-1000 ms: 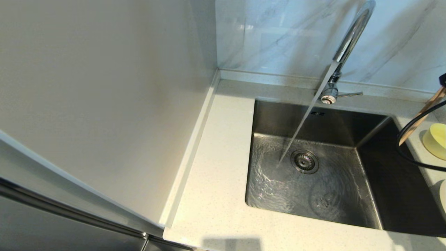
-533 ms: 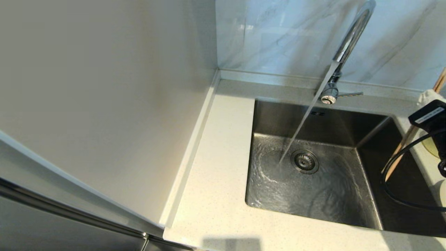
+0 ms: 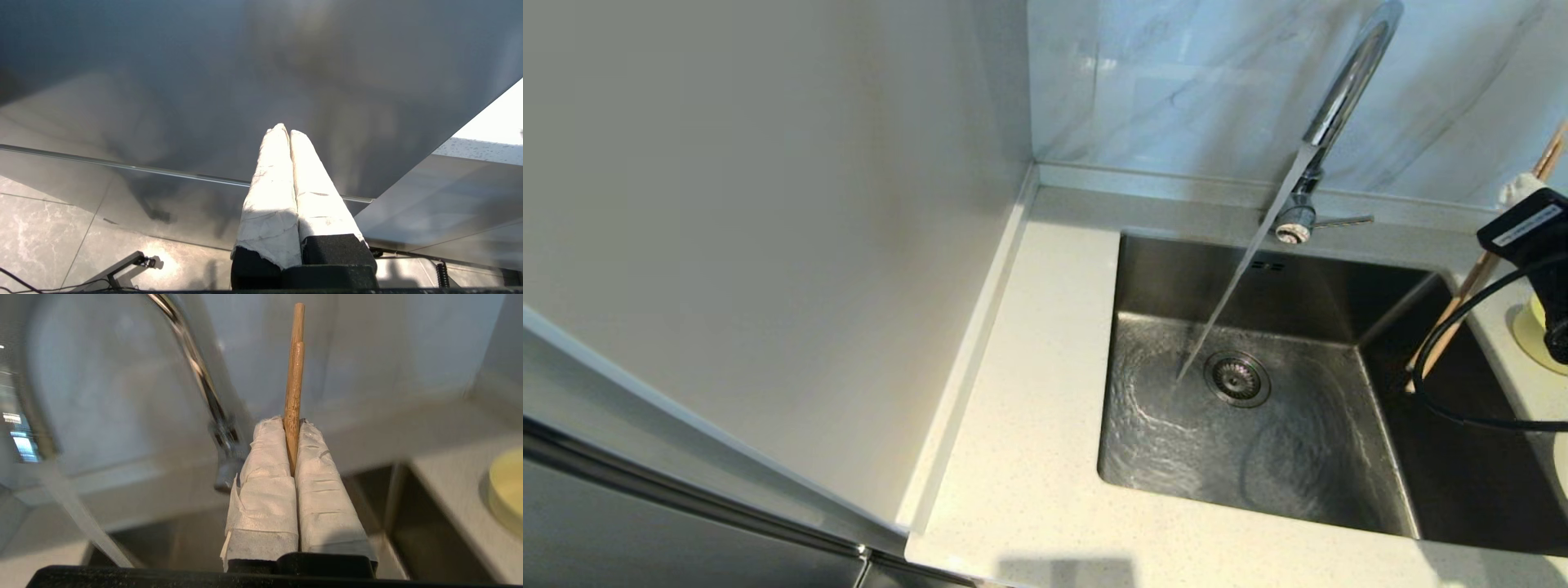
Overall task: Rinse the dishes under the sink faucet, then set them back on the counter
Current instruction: Place the chopsticks on the table
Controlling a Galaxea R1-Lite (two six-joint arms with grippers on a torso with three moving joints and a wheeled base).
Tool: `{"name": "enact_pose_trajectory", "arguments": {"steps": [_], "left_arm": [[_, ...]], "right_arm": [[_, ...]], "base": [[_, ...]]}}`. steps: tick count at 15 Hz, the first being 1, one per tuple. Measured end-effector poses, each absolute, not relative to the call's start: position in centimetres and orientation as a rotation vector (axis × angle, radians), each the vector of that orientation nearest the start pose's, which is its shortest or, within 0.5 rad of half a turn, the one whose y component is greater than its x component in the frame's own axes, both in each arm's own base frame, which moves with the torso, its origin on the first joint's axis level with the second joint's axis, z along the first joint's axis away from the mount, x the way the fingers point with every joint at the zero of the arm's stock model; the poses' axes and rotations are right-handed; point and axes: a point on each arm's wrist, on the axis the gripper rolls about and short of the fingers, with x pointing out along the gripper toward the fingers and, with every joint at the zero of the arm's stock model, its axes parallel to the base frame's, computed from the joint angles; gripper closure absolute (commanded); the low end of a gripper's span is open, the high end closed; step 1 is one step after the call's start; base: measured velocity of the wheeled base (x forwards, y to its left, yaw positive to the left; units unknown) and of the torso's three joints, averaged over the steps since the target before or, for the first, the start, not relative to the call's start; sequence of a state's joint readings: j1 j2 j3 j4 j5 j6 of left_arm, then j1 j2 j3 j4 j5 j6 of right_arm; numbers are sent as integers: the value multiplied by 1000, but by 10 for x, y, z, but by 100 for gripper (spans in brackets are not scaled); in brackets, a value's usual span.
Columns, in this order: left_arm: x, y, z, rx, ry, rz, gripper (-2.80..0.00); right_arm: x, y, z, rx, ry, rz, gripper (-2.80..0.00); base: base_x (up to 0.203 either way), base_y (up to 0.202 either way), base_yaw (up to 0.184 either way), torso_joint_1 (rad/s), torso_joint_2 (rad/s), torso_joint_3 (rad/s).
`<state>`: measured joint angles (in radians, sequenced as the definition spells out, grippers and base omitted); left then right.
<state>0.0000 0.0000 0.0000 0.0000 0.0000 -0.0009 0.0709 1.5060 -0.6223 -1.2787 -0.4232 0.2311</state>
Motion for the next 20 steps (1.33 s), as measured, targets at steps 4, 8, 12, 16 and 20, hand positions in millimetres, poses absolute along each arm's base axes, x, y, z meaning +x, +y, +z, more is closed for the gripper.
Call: {"name": "enact_pose_trajectory", "arguments": {"steps": [4, 8, 12, 16, 20], "left_arm": [[-23, 0, 75, -1, 0, 0, 0], [-23, 0, 75, -1, 0, 0, 0], [-23, 0, 75, -1, 0, 0, 0], [-23, 0, 75, -1, 0, 0, 0], [-23, 0, 75, -1, 0, 0, 0]], "right_arm": [[258, -18, 278, 489, -187, -417, 0], [236, -49, 307, 569, 204, -552, 0], [210, -54, 283, 491, 479, -574, 0], [185, -47, 281, 172, 493, -297, 0], [192, -49, 265, -156, 404, -213, 0]], "base": [[0, 0, 0, 0, 0, 0], [0, 0, 0, 0, 0, 0], [0, 0, 0, 0, 0, 0], [0, 0, 0, 0, 0, 0], [0, 0, 0, 0, 0, 0]]}}
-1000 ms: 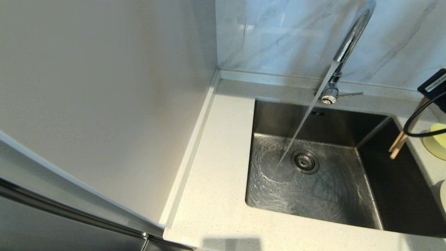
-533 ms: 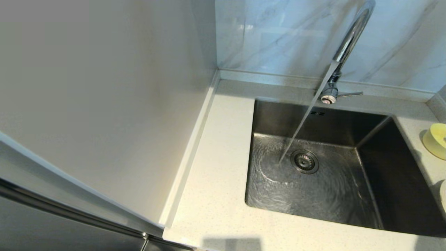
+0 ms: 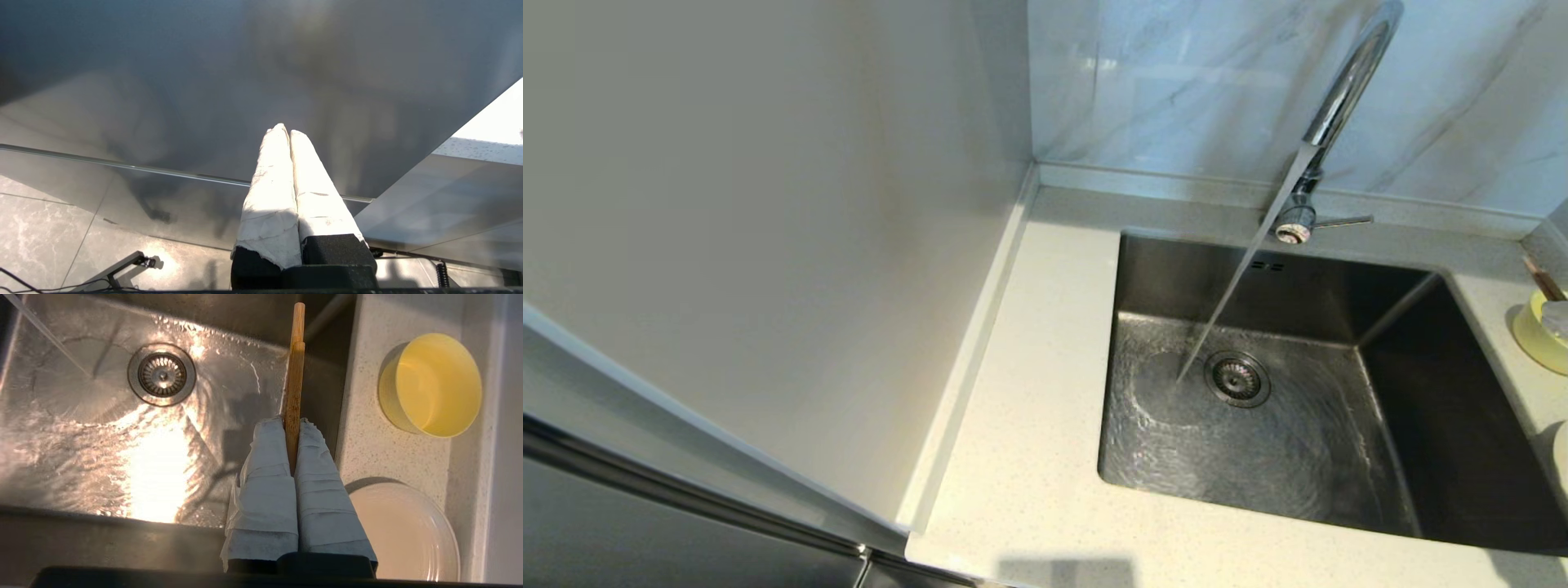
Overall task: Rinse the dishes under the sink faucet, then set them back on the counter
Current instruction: Place the chopsticks on the table
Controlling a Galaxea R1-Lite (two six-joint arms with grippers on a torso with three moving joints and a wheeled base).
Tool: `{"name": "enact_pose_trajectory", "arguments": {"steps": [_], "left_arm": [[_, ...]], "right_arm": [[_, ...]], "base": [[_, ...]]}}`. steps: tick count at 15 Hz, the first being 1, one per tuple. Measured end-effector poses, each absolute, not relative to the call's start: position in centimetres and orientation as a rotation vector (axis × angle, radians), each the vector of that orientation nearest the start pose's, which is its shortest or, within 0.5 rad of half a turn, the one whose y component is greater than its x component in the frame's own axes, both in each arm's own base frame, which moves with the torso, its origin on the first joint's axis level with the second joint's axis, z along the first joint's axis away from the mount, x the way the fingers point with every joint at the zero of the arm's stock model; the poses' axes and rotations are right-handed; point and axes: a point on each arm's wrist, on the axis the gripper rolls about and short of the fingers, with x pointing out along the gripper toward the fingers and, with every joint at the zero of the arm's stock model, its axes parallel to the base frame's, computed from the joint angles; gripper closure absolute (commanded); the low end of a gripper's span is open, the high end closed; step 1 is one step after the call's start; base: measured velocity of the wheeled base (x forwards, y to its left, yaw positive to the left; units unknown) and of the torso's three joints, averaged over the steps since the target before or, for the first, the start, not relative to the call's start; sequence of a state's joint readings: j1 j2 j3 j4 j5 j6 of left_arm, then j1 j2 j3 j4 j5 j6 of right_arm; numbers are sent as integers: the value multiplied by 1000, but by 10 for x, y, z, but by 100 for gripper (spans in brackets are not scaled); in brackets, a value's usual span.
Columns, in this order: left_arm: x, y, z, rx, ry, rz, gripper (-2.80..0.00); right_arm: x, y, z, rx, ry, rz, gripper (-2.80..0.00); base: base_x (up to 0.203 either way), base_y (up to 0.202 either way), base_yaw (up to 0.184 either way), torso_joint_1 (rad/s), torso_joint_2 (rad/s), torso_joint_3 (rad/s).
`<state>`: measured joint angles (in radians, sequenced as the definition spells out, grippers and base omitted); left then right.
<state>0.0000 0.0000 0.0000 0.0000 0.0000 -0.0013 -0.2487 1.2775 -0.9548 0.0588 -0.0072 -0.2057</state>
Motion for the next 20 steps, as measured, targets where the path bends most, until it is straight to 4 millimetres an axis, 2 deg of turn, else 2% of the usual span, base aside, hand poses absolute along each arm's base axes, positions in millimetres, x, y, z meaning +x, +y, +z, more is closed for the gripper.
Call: {"name": "enact_pose_trajectory", "arguments": {"steps": [3, 6, 9, 11, 13, 16, 20], "left_arm": [[-23, 0, 75, -2, 0, 0, 0], [-23, 0, 75, -1, 0, 0, 0], [-23, 0, 75, -1, 0, 0, 0], [-23, 0, 75, -1, 0, 0, 0], [-23, 0, 75, -1, 0, 0, 0], [-23, 0, 76, -1, 0, 0, 0], [-23, 0, 76, -1, 0, 0, 0]], "right_arm": [[194, -59, 260, -155, 398, -256, 0], [196, -78, 252, -216, 459, -393, 0], [205, -116, 244, -214, 475, -538, 0], [209, -145, 228, -208, 451, -564, 0], [207, -165, 206, -243, 466, -563, 0], [193, -180, 180, -279, 547, -536, 0], [179, -182, 158, -308, 653, -520, 0]], "base": [[0, 0, 0, 0, 0, 0], [0, 0, 0, 0, 0, 0], [0, 0, 0, 0, 0, 0], [0, 0, 0, 0, 0, 0], [0, 0, 0, 0, 0, 0], [0, 0, 0, 0, 0, 0], [0, 0, 0, 0, 0, 0]]}}
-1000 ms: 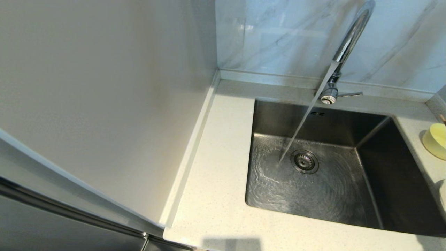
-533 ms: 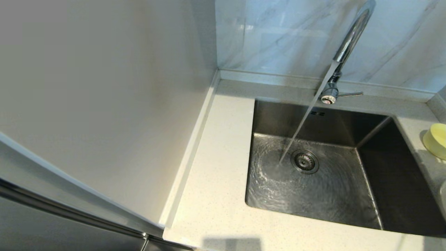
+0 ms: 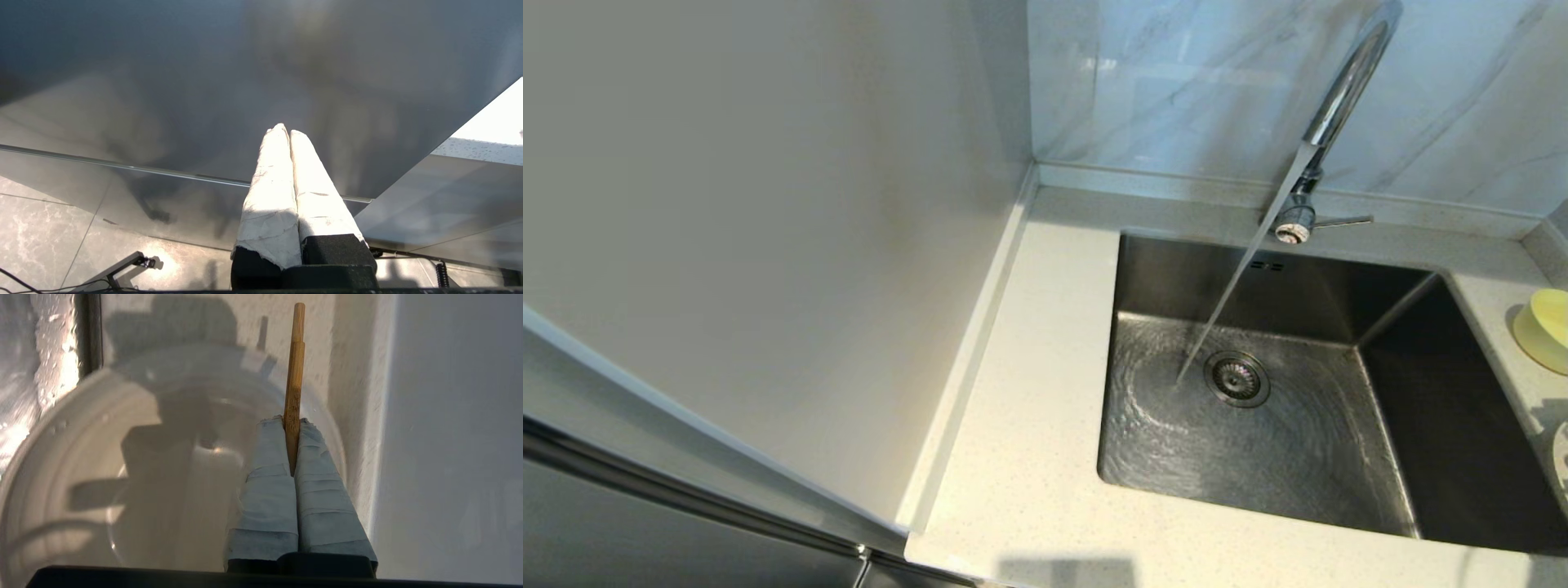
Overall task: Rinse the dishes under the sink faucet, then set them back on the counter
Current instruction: Place the chopsticks on the table
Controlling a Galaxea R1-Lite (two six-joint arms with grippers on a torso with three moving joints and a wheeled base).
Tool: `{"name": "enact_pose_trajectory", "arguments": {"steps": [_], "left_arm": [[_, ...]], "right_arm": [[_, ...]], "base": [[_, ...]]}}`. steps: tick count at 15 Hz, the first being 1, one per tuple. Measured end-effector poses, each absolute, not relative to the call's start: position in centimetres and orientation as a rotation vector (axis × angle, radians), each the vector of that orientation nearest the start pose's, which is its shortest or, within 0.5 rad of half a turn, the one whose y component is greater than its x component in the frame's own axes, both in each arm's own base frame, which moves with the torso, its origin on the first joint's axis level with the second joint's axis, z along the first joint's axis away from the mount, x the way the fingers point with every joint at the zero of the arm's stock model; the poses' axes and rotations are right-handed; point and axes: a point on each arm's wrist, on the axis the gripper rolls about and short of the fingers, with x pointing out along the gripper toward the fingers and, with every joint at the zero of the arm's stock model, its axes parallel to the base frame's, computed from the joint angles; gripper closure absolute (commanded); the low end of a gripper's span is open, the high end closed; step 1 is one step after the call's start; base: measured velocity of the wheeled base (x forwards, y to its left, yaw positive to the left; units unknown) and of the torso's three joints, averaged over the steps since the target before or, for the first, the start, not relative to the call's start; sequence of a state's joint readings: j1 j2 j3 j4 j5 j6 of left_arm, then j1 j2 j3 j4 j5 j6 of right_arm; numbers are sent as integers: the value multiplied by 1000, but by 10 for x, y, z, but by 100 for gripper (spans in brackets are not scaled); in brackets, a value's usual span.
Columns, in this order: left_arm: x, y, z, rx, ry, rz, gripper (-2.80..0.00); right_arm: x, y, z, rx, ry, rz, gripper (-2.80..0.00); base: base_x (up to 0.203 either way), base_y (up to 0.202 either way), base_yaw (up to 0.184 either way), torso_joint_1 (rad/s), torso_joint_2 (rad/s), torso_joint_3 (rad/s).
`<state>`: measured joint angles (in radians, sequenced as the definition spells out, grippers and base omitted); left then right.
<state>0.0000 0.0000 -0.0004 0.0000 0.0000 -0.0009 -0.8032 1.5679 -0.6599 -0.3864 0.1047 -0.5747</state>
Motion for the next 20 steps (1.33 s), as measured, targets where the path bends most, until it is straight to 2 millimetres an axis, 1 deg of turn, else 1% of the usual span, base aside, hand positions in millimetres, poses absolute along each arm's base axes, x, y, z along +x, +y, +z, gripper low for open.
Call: {"name": "enact_pose_trajectory", "arguments": {"steps": [3, 8, 11, 15, 20], "left_arm": [[-23, 0, 75, -1, 0, 0, 0], [-23, 0, 75, -2, 0, 0, 0], [-23, 0, 75, 0, 0, 0, 0], [-23, 0, 75, -1, 0, 0, 0], [-23, 0, 75, -1, 0, 0, 0]], "right_arm": [[174, -178, 148, -272, 708, -497, 0], [175, -180, 138, -228, 730, -493, 0], [178, -181, 139, -196, 702, -478, 0], [181, -184, 150, -157, 640, -489, 0], [181, -184, 147, -144, 647, -485, 0]], "base": [[0, 0, 0, 0, 0, 0], [0, 0, 0, 0, 0, 0], [0, 0, 0, 0, 0, 0], [0, 0, 0, 0, 0, 0], [0, 0, 0, 0, 0, 0]]}}
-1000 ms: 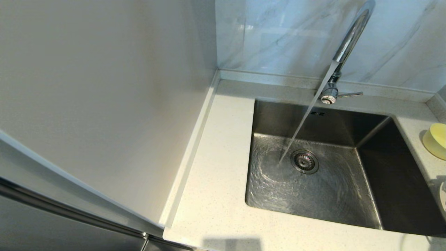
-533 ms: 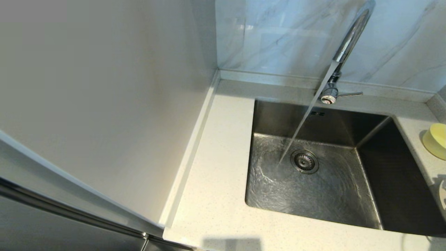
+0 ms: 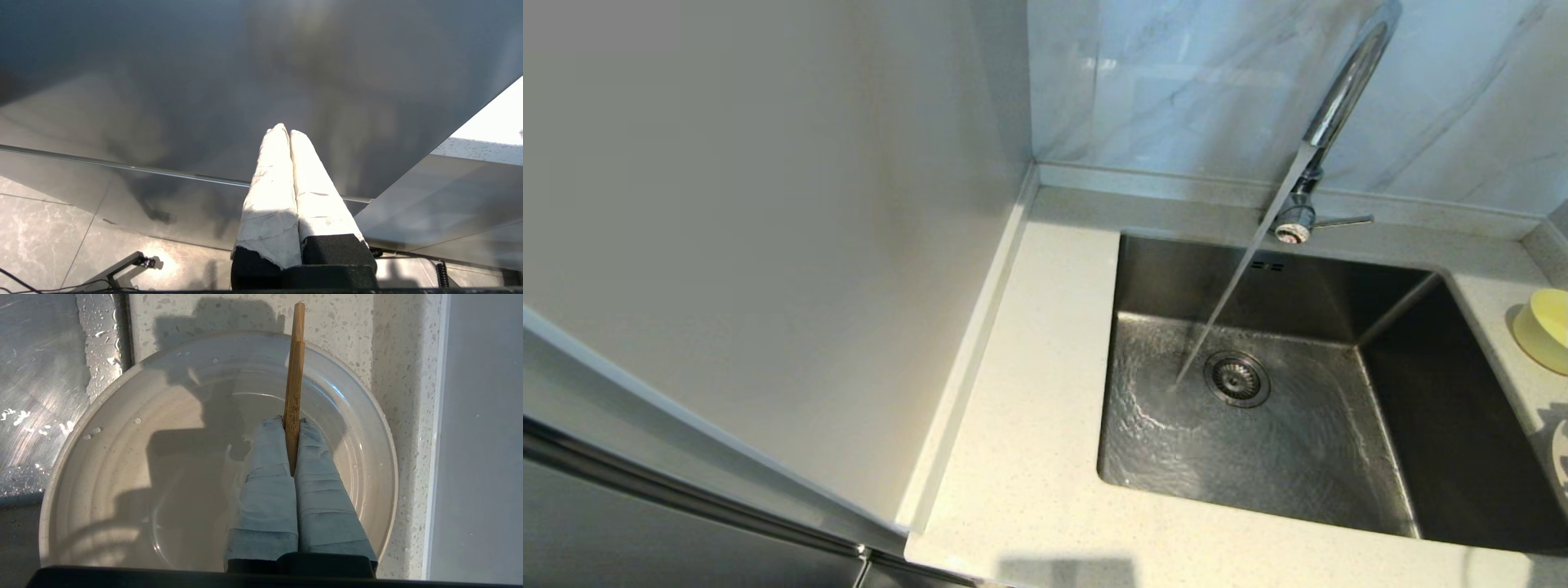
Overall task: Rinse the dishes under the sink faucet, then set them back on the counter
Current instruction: Place the chopsticks on the table
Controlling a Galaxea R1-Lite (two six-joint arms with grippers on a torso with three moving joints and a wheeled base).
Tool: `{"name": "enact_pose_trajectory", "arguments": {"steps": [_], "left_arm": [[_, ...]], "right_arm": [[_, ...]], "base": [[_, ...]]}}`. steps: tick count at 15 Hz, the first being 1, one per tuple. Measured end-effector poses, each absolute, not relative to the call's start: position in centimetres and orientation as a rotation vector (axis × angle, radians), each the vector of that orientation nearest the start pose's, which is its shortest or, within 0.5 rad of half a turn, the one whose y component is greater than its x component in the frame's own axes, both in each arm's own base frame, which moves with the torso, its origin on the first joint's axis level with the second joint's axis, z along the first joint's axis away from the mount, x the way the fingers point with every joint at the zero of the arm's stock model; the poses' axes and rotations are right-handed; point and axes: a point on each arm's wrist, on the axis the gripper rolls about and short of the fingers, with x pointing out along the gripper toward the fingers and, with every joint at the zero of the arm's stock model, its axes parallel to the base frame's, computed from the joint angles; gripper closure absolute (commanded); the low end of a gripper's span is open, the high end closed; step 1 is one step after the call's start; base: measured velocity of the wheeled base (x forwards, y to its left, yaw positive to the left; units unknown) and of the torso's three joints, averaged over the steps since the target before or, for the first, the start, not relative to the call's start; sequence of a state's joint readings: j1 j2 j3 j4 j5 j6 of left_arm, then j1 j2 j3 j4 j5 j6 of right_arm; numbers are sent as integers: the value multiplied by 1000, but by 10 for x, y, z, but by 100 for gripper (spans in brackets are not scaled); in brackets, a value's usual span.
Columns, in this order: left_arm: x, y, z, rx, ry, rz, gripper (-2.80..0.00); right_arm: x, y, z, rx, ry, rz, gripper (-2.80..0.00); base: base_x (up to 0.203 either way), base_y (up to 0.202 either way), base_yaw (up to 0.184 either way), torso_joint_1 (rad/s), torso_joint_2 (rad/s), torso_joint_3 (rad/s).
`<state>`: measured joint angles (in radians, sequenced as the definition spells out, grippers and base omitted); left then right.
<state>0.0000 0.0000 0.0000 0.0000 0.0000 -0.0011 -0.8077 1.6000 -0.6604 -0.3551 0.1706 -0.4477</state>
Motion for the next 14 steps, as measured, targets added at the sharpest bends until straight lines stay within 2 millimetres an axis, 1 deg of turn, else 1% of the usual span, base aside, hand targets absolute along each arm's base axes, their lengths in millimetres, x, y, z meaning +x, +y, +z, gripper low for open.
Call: {"name": "enact_pose_trajectory", "arguments": {"steps": [3, 7, 14], "left_arm": [[-23, 0, 75, 0, 0, 0, 0], [-23, 0, 75, 0, 0, 0, 0], [-23, 0, 75, 0, 0, 0, 0]], "right_arm": [[183, -185, 146, -141, 646, -486, 0], [190, -192, 146, -159, 583, -507, 0], [193, -196, 137, -151, 604, -500, 0]], "base": [[0, 0, 0, 0, 0, 0], [0, 0, 0, 0, 0, 0], [0, 0, 0, 0, 0, 0]]}}
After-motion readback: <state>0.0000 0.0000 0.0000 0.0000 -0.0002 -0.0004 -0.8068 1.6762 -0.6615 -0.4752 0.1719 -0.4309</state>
